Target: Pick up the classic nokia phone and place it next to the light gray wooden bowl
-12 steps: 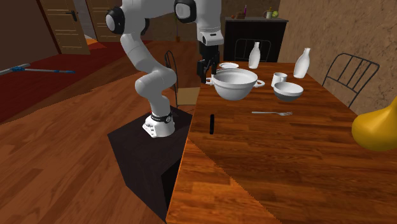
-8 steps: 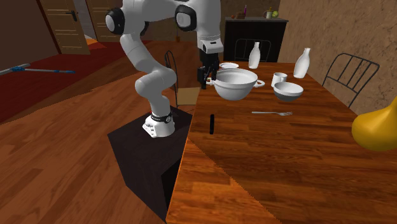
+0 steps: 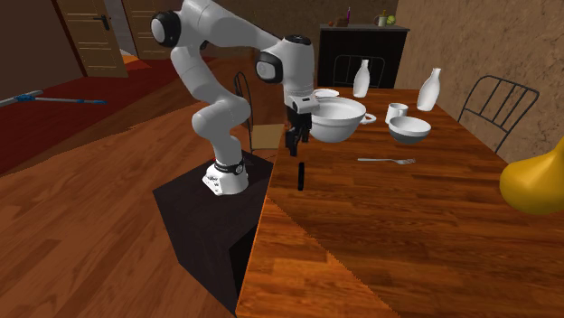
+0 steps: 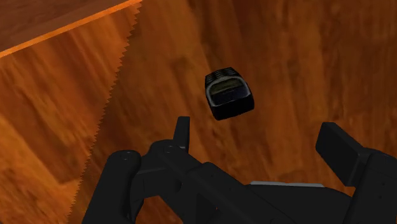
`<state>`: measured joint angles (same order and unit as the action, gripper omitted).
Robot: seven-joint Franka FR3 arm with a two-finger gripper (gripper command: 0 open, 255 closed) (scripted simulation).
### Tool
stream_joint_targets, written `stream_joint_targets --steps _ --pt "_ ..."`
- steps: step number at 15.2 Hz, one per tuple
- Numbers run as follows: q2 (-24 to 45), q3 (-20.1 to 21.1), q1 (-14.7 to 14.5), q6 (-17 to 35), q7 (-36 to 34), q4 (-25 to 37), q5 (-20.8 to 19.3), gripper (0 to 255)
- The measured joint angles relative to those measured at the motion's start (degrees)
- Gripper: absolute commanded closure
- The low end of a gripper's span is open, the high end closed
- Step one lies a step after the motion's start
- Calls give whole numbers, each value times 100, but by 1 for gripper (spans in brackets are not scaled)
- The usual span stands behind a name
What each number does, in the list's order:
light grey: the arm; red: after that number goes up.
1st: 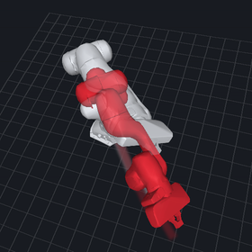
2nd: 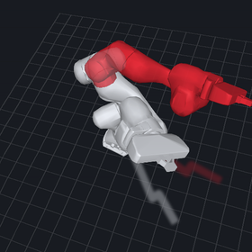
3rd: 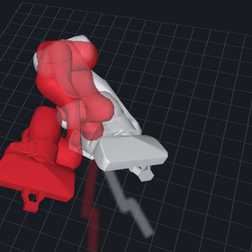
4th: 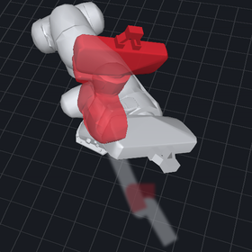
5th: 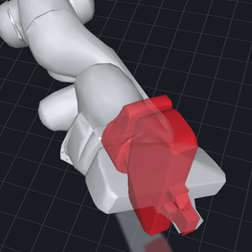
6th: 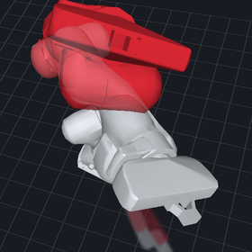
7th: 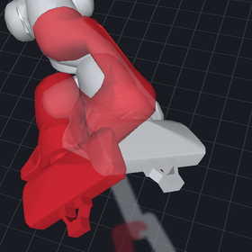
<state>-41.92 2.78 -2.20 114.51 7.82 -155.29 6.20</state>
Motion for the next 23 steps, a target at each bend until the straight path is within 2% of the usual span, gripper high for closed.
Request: stream_joint_targets --steps 3,8,12,18,19,23 --pt "266 34 -26 797 128 -448 -14 0" --pt "656 67 -53 1484 180 -703 11 0" --pt "846 82 -70 1832 195 -857 40 0" --pt "873 88 -76 1878 191 -874 47 0" --pt "873 88 -76 1878 191 -874 47 255" --pt "871 86 -74 1879 192 -871 45 255"
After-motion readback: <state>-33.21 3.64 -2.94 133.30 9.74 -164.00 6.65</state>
